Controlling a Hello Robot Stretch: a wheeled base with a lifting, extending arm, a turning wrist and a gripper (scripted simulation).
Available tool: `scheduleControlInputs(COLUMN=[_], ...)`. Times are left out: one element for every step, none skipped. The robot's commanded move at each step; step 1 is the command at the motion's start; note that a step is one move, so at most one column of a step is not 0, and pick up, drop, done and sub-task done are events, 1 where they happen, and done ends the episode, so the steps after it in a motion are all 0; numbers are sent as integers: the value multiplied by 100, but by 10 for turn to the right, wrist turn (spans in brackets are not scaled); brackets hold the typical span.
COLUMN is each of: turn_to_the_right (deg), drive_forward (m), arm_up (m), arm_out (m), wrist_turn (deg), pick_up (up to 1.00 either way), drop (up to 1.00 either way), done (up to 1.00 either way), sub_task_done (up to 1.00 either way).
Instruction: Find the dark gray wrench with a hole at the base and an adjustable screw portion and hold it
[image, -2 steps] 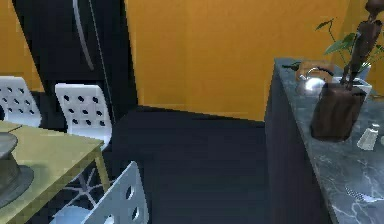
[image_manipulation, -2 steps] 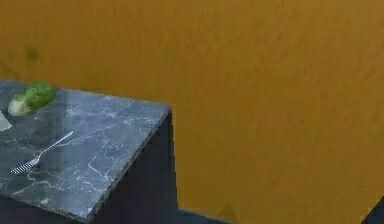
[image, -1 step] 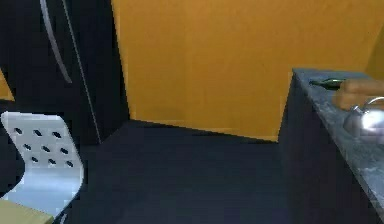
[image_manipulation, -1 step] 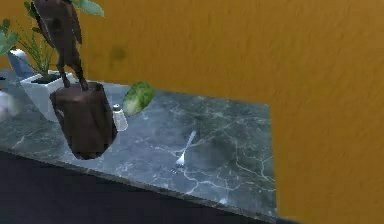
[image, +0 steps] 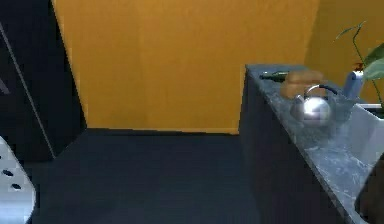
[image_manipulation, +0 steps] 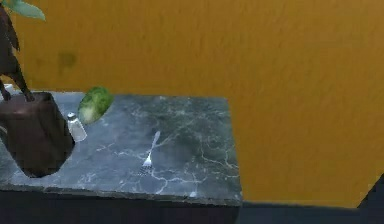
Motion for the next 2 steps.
scheduleControlInputs(turn_to_the_right=[0, -420], drive_forward=[95, 0], arm_up=[0, 0], arm_out=[0, 0], wrist_turn=[0, 0], pick_up=[0, 0], drop=[0, 0], done=[0, 0], sub_task_done=[0, 0])
